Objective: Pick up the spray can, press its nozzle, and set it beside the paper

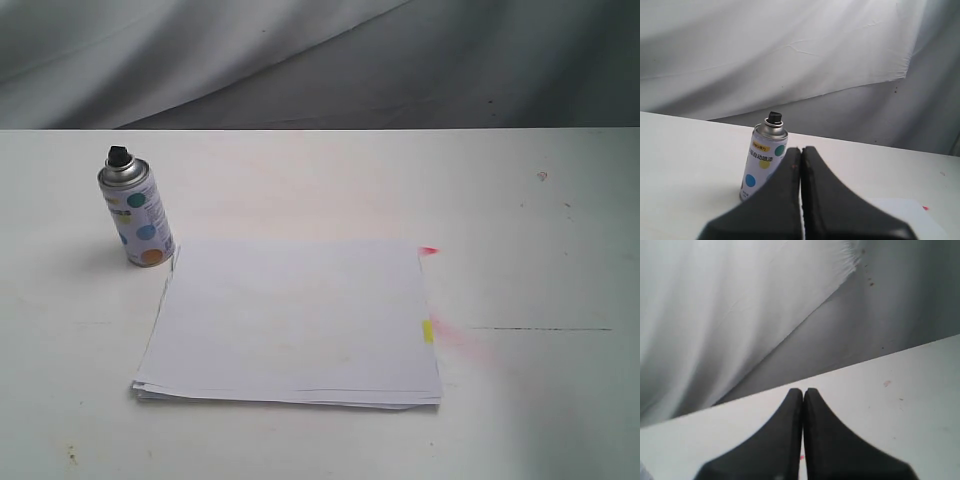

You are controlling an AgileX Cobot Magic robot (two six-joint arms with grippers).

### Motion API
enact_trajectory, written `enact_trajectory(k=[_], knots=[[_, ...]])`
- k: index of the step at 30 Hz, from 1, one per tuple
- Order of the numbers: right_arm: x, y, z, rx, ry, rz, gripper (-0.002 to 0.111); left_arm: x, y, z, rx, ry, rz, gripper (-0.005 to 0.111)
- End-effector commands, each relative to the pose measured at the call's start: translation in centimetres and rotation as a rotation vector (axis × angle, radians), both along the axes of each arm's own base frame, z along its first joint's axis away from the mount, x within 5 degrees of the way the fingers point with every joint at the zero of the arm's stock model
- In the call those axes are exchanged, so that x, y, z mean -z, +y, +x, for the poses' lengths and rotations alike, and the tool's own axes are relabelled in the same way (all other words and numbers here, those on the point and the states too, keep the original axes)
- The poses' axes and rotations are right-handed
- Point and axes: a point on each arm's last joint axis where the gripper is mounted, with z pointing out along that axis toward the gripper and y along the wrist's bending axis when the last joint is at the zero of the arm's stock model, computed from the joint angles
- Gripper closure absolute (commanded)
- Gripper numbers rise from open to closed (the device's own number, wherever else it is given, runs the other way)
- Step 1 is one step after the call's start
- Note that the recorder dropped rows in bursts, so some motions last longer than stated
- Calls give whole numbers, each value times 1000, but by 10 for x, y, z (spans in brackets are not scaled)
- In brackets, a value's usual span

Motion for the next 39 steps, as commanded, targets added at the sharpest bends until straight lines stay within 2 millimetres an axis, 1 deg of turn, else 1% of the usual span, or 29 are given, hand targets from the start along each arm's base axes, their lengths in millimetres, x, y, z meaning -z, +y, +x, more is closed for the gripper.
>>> enact_trajectory(k=[1, 4, 6, 10, 11, 14, 22, 24, 27, 29, 30, 34, 39], knots=[[0, -9, -2, 131, -20, 57, 108, 2, 0, 0, 2, 7, 14, 107], [0, -12, -2, 167, -21, 40, 108, 2, 0, 0, 2, 7, 14, 107], [0, -11, -2, 159, -18, -31, 108, 2, 0, 0, 2, 7, 14, 107], [8, 0, -2, 20, 29, -270, 108, 2, 0, 0, 2, 7, 14, 107], [11, 2, -3, -3, 58, -290, 108, 2, 0, 0, 2, 7, 14, 107], [17, -1, -3, 22, 130, -226, 108, 2, 0, 0, 2, 7, 14, 107], [23, -10, -4, 104, 191, -328, 108, 2, 0, 0, 2, 7, 14, 107], [29, -13, -4, 134, 187, -335, 108, 2, 0, 0, 2, 7, 14, 107], [44, -15, -4, 171, 172, -290, 108, 2, 0, 0, 2, 7, 14, 107], [43, -16, -3, 186, 146, -247, 108, 2, 0, 0, 2, 7, 14, 107], [46, -15, -4, 177, 176, -243, 108, 2, 0, 0, 2, 7, 14, 107], [47, -16, -4, 172, 188, -278, 108, 2, 0, 0, 2, 7, 14, 107], [47, -15, -4, 174, 187, -246, 108, 2, 0, 0, 2, 7, 14, 107]])
